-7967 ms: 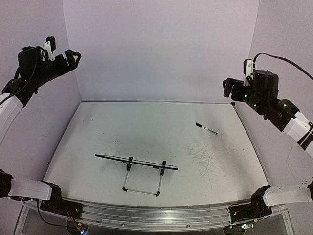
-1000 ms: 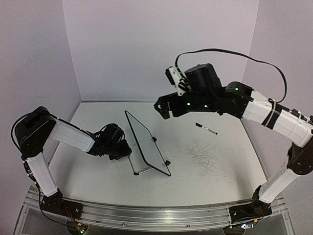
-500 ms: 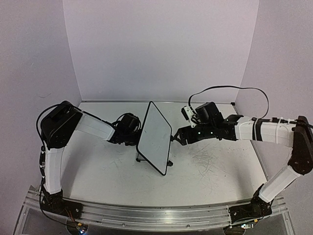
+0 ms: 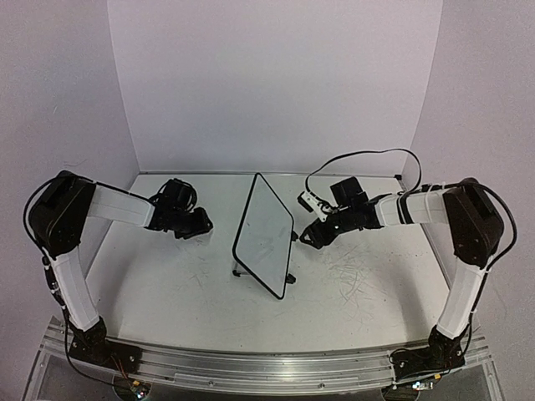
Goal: Write a sentence on the whiteboard
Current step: Move the whiteboard to the center of the board.
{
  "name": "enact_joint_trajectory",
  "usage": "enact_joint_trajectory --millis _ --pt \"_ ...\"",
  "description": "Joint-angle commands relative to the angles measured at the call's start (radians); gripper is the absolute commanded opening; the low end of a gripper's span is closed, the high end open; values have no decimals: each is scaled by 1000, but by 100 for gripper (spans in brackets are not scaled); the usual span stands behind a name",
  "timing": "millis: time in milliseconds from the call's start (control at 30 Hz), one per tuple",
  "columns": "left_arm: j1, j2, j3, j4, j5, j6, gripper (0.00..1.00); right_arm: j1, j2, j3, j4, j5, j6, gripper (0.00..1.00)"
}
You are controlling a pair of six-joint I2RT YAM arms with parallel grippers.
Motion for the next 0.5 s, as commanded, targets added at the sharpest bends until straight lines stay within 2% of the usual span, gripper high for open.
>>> enact_joint_trajectory --millis 0,133,233,267,467 --pt "-26 -171 -35 -7 70 57 53 -6 120 162 -27 -129 -124 67" --pt "-10 -300 -60 -83 18 92 64 -7 243 309 -155 -143 -128 57" --pt "0 -389 -74 -109 -11 110 67 -6 297 373 -216 -152 -127 35" --pt "0 -415 -76 -113 -17 114 68 -7 307 392 -231 -156 -124 32" --pt "2 -481 -85 -122 -40 125 70 -7 330 391 -256 -203 -107 33"
